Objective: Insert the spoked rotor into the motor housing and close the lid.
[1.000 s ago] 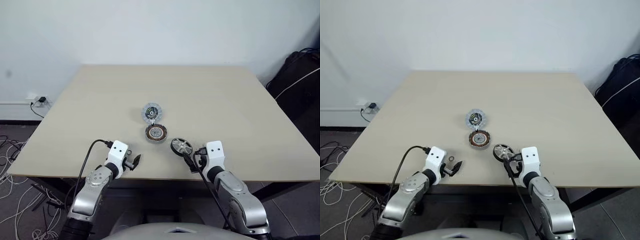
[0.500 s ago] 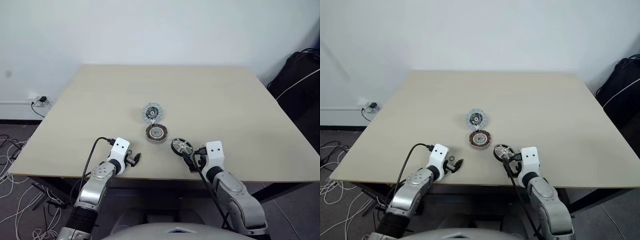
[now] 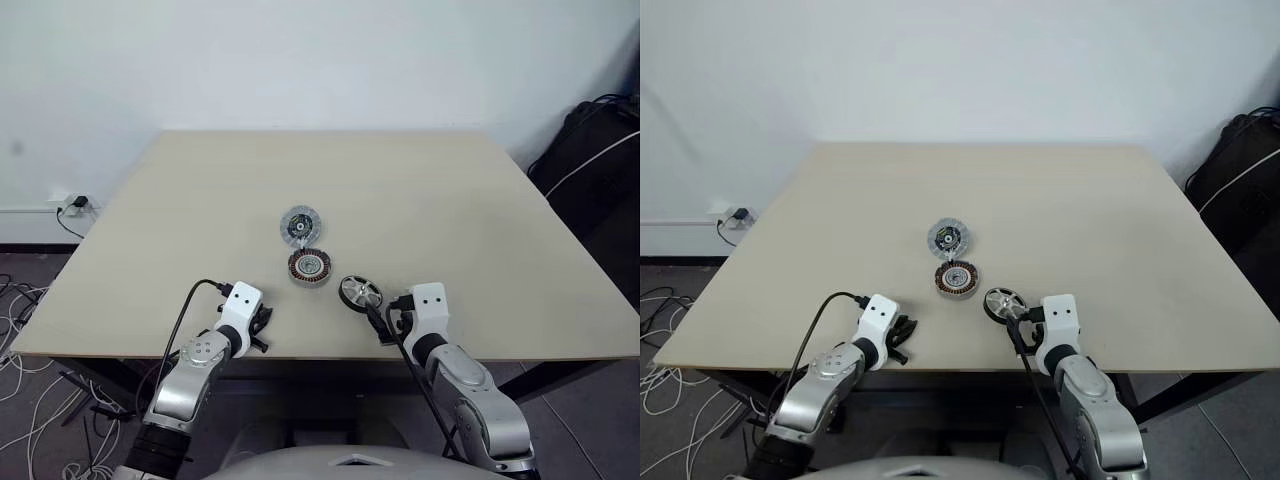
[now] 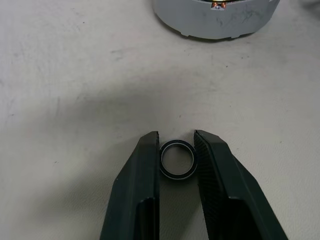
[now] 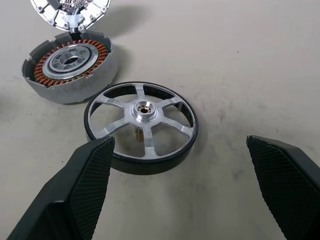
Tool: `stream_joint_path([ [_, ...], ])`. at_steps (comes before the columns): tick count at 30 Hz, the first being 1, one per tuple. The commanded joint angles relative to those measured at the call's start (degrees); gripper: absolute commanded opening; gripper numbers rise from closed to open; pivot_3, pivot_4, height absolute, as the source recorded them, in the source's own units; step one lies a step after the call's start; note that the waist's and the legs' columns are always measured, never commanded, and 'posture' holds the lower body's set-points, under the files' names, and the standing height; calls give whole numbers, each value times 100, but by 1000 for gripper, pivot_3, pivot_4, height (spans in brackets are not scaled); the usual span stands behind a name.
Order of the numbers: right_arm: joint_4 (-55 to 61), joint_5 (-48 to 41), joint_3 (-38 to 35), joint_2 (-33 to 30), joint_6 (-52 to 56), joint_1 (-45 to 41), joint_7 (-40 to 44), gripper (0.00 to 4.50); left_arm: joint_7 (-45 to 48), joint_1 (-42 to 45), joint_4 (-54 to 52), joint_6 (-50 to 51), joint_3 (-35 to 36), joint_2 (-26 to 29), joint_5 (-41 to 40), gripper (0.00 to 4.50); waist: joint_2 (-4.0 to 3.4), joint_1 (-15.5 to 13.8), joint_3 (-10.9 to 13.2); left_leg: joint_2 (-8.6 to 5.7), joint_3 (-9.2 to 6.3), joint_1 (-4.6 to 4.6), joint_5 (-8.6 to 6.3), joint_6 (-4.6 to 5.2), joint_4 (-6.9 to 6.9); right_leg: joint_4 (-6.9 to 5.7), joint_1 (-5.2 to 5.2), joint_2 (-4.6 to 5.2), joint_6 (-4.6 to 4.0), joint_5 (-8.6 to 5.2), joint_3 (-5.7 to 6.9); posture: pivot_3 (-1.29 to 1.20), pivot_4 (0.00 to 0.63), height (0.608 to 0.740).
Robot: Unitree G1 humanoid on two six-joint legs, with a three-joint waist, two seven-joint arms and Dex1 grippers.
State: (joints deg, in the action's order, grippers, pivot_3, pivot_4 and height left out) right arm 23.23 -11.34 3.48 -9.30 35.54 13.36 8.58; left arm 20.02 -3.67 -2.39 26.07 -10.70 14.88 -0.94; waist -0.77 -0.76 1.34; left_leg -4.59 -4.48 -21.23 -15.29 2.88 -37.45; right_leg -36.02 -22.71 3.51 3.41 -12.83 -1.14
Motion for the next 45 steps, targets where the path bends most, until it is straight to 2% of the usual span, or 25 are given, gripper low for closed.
stream_joint_path([
  [1, 139, 6, -24, 9, -93, -141, 25, 4500, -197, 132, -76, 10, 134, -75, 48, 672, 0, -5, 1, 0, 0, 0, 0, 0, 0, 0, 0, 0, 0, 0, 0, 0, 0, 740],
  [11, 67, 23, -11, 48, -124, -228, 25, 4500, -141, 1170, 107, -267, -27, -663, -73, 672, 8, -95, 3, -3, 0, -12, 1, 0, -5, 2, -6, 1, 17, 11, 7, 0, 0, 740],
  [22, 76, 92, -27, 128, -232, -216, -24, 4500, -90, 2483, 2024, -956, -223, -1111, 161, 672, 9, -97, 3, -6, 0, -13, 6, 4, -9, 1, -7, -6, 18, 15, 7, 0, 0, 740],
  [36, 85, 184, 39, 235, -323, -164, -46, 4500, -158, 3254, 3881, -1622, -155, -1475, 331, 672, 13, -101, 3, -11, -1, -16, 13, 21, -15, 1, -7, -6, 23, 20, 7, 0, 0, 740],
  [43, 55, 187, 40, 245, -345, -180, -23, 4500, -255, 3164, 3717, -1756, -68, -1467, 366, 2998, 13, -99, 3, -11, -1, -16, 13, 22, -18, 0, -6, -6, 14, 28, 7, 0, 0, 740],
  [45, 51, 184, 39, 238, -346, -183, -11, 4500, -214, 3097, 3550, -1790, -29, -1471, 297, 2998, 13, -99, 3, -12, -1, -17, 13, 22, -18, 0, -6, -5, 11, 30, 7, 0, 0, 740],
])
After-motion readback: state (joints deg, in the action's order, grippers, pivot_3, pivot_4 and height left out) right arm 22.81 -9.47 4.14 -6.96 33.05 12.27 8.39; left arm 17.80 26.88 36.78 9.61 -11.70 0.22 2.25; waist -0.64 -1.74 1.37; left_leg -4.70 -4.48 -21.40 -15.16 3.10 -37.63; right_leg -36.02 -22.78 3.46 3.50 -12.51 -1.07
